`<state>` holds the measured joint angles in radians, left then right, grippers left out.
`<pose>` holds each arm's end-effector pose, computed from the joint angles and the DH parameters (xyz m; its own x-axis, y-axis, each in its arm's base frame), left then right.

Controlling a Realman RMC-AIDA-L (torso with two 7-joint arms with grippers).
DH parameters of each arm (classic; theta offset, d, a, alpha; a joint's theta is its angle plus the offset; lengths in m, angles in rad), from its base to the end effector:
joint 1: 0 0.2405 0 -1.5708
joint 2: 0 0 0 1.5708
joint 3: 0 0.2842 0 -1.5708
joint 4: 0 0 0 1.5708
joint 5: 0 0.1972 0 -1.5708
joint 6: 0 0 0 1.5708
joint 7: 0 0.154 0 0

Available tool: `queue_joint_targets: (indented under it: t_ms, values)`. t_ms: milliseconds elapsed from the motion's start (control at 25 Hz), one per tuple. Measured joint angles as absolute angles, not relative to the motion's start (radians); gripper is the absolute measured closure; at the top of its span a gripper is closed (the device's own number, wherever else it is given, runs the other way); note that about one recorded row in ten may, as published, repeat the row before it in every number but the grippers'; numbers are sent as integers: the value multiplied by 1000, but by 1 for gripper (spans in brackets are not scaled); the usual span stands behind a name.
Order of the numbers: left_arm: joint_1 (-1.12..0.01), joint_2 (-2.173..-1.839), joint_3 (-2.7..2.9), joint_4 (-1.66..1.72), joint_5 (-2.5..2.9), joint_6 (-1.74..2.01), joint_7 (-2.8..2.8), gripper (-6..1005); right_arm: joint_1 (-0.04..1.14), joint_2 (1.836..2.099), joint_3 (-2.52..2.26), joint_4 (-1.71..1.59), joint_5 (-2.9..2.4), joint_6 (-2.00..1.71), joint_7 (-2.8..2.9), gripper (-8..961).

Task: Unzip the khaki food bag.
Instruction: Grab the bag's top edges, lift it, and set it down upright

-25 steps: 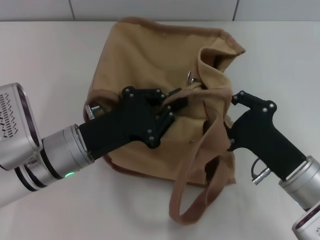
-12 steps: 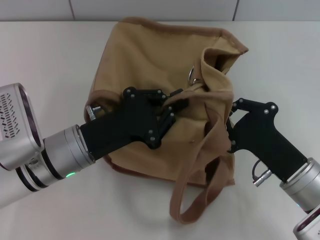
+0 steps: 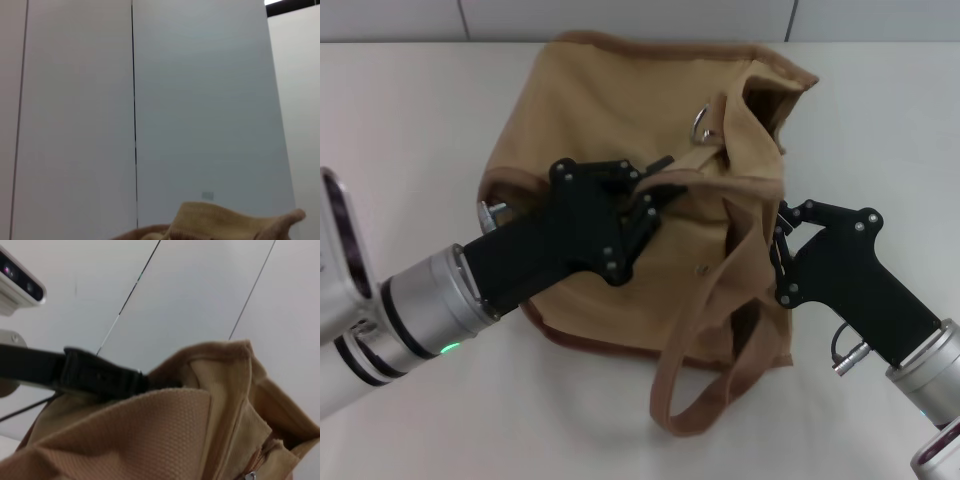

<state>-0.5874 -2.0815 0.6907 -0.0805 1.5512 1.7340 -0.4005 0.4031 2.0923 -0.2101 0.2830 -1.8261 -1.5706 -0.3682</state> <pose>-0.2273 0.2837 -0.0742 0.5453 -0.1576 0.8233 0.2662 -0.8988 -0.3483 0.2638 0.2500 -0.0953 0.7757 0.4440 -0.4485 -0.1668 -0.5411 -0.8243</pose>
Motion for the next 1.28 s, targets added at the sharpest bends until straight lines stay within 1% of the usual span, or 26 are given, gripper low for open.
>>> queue_joint_targets:
  t_ms: [320, 640, 1280]
  values:
    - [-551, -2082, 531, -124, 1550, 1790, -381, 944, 388, 2092, -210, 279, -1825, -1552, -368, 952]
    - [-492, -2082, 368, -169, 1552, 1825, -383, 944, 384, 2092, -210, 276, -1824, -1527, -368, 951]
    - [-437, -2080, 206, -173, 1548, 1825, -408, 944, 385, 2092, -209, 265, -1822, -1522, -368, 942]
